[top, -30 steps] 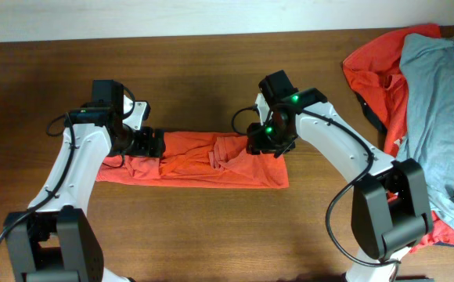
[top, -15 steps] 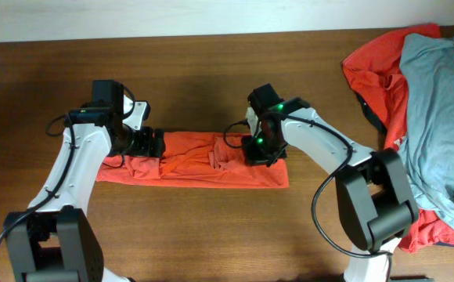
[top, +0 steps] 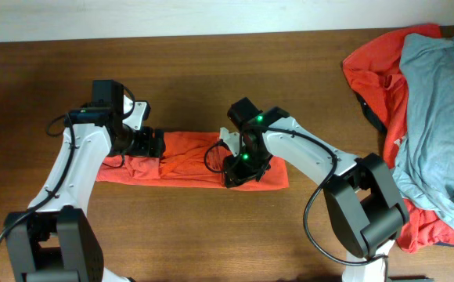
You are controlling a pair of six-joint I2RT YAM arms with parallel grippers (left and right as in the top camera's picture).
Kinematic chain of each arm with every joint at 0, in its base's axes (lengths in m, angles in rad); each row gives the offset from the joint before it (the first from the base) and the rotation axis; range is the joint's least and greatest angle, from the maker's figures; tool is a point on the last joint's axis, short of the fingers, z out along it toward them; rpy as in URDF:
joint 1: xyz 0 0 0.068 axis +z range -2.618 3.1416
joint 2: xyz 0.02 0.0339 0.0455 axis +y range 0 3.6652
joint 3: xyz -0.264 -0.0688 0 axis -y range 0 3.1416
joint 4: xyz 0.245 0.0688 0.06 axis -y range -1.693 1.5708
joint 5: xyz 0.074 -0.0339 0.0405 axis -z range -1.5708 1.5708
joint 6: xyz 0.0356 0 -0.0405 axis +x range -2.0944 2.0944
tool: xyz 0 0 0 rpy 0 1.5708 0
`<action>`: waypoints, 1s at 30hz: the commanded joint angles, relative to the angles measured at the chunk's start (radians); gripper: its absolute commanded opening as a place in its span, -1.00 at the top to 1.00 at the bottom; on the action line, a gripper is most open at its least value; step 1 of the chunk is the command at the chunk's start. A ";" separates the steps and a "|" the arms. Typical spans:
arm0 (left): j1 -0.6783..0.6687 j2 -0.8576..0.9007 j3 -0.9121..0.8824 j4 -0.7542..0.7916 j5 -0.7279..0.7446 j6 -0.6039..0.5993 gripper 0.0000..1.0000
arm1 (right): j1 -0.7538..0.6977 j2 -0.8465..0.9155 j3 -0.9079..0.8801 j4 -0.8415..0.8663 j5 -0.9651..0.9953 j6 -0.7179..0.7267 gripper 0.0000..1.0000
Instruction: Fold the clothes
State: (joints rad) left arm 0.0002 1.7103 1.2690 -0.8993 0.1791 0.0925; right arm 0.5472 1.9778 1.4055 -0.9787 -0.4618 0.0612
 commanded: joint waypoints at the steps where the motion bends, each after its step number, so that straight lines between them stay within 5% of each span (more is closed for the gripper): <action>1: 0.004 -0.004 0.005 -0.004 0.011 -0.001 -0.95 | -0.027 0.009 0.004 0.010 0.063 -0.047 0.17; 13: 0.018 -0.004 0.005 -0.035 0.002 -0.029 -0.98 | -0.238 -0.015 0.170 -0.126 0.070 -0.052 0.16; 21: 0.141 0.009 0.005 -0.028 -0.050 -0.039 -0.98 | -0.362 -0.019 0.195 -0.213 0.071 -0.111 0.13; 30: 0.224 0.108 0.005 0.012 -0.046 0.086 -0.98 | -0.380 -0.019 0.193 -0.237 0.079 -0.114 0.11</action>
State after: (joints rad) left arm 0.2138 1.7683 1.2690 -0.9009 0.1440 0.1226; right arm 0.1715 1.9797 1.5845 -1.2037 -0.3901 -0.0383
